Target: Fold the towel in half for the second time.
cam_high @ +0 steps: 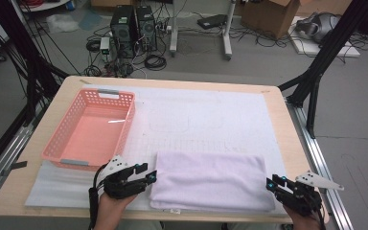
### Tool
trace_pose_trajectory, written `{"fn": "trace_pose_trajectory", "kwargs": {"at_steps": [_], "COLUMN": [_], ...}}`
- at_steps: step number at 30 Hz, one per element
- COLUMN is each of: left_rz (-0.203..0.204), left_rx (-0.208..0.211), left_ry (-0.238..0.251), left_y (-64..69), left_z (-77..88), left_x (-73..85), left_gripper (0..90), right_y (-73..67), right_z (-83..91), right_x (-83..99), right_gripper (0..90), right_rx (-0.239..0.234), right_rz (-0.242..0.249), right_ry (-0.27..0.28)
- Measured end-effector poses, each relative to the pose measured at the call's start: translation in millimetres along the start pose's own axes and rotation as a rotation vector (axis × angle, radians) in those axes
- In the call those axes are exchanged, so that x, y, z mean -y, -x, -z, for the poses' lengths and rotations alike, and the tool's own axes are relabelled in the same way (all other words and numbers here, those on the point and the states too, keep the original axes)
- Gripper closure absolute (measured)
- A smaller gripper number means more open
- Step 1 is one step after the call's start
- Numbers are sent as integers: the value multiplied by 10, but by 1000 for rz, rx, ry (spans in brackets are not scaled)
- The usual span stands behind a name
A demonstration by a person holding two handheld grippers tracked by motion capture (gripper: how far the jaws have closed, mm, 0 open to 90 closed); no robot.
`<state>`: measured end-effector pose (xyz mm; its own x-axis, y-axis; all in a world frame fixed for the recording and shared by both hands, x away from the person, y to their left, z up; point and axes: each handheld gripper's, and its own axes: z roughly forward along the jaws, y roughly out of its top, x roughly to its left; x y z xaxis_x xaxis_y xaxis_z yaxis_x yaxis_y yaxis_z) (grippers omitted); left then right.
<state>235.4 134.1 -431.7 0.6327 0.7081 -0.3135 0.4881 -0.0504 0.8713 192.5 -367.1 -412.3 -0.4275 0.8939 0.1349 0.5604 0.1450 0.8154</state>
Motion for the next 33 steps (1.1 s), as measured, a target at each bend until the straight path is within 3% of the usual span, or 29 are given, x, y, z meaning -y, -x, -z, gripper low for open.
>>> {"fn": "trace_pose_trajectory", "kwargs": {"at_steps": [9,15,16,18,21,24,28,33], "left_rz": [-12,-15,-18,-34,-49,-35,-27,-23], "left_rx": [17,10,8,4,0,-8,-20,-26], "left_ry": [-36,-51,-55,-62,-63,-77,-77,-91], "left_y": [-152,-276,-286,-292,-291,-319,-338,-335], "left_z": [-281,-455,-479,-527,-582,-610,-606,-622], "left_x": [-117,-197,-206,-225,-234,-223,-222,-219], "left_gripper": [504,514,515,515,513,501,492,470], "right_y": [165,214,231,235,273,319,335,370], "right_z": [-274,-580,-679,-712,-895,-910,-873,-722], "right_x": [-130,-264,-297,-305,-303,-303,-301,-307], "right_gripper": [678,680,680,680,697,707,698,630], "right_rx": [-12,-38,-42,-43,-18,-17,21,44], "right_rz": [15,51,70,75,126,123,106,65], "right_ry": [-17,-45,-58,-67,-135,-121,-111,-44]}}
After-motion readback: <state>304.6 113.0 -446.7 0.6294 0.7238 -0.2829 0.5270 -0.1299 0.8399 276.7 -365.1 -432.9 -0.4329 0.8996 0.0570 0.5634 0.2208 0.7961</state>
